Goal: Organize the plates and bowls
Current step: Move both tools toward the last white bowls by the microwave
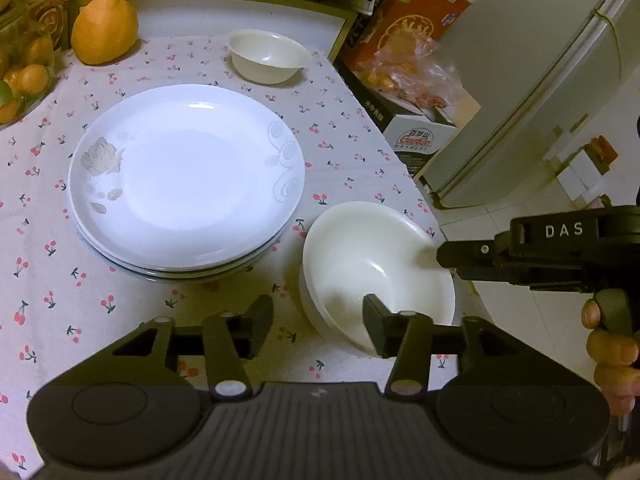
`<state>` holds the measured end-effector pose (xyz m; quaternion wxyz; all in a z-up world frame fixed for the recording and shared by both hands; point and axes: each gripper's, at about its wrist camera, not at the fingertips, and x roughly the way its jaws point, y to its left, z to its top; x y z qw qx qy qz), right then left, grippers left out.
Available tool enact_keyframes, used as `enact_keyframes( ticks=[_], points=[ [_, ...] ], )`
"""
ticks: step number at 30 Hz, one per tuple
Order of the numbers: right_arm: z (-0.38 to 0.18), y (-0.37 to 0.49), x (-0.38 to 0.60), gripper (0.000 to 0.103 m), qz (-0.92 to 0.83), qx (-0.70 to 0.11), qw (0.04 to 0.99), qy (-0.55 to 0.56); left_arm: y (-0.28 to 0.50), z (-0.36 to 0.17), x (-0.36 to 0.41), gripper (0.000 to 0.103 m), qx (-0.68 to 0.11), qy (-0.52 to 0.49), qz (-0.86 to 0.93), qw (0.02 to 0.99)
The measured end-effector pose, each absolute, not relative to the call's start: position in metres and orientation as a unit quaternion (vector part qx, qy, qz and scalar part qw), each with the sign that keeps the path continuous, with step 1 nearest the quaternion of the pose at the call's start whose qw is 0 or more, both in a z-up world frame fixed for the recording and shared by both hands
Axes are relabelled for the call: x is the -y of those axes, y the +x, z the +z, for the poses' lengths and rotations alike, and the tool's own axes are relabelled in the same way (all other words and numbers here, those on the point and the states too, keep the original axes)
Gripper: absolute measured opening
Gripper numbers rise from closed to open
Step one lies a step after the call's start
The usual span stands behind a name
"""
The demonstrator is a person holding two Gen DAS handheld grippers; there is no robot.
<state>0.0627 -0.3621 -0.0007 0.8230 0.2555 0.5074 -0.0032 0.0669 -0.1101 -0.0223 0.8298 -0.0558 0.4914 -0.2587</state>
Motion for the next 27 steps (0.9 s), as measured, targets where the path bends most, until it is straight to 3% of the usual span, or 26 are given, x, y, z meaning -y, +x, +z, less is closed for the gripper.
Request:
enact_keyframes(
  ticks=[4, 7, 12, 15, 19, 27],
  points=[
    [0.003, 0.063, 0.362, 0.037, -0.002, -0.500, 0.828, 0.254, 0.067, -0.020, 0.108, 0.059, -0.494, -0.048, -0.260, 0.828],
    [0.005, 0.063, 0.361, 0.048, 0.002, -0.495, 0.831, 0.254, 0.064, -0.018, 0.105, 0.065, -0.493, -0.042, -0.265, 0.828],
    [0.008, 0.063, 0.359, 0.050, 0.006, -0.485, 0.836, 0.256, 0.061, -0.012, 0.098, 0.074, -0.486, -0.035, -0.269, 0.831],
    [0.010, 0.063, 0.358, 0.065, 0.009, -0.478, 0.839, 0.260, 0.061, -0.010, 0.093, 0.080, -0.485, -0.038, -0.271, 0.831],
    [0.016, 0.064, 0.350, 0.069, 0.020, -0.468, 0.847, 0.250, 0.061, -0.007, 0.087, 0.094, -0.482, -0.033, -0.263, 0.835],
    [0.022, 0.067, 0.337, 0.080, 0.035, -0.449, 0.860, 0.238, 0.068, 0.000, 0.072, 0.102, -0.484, -0.028, -0.234, 0.843]
  ],
)
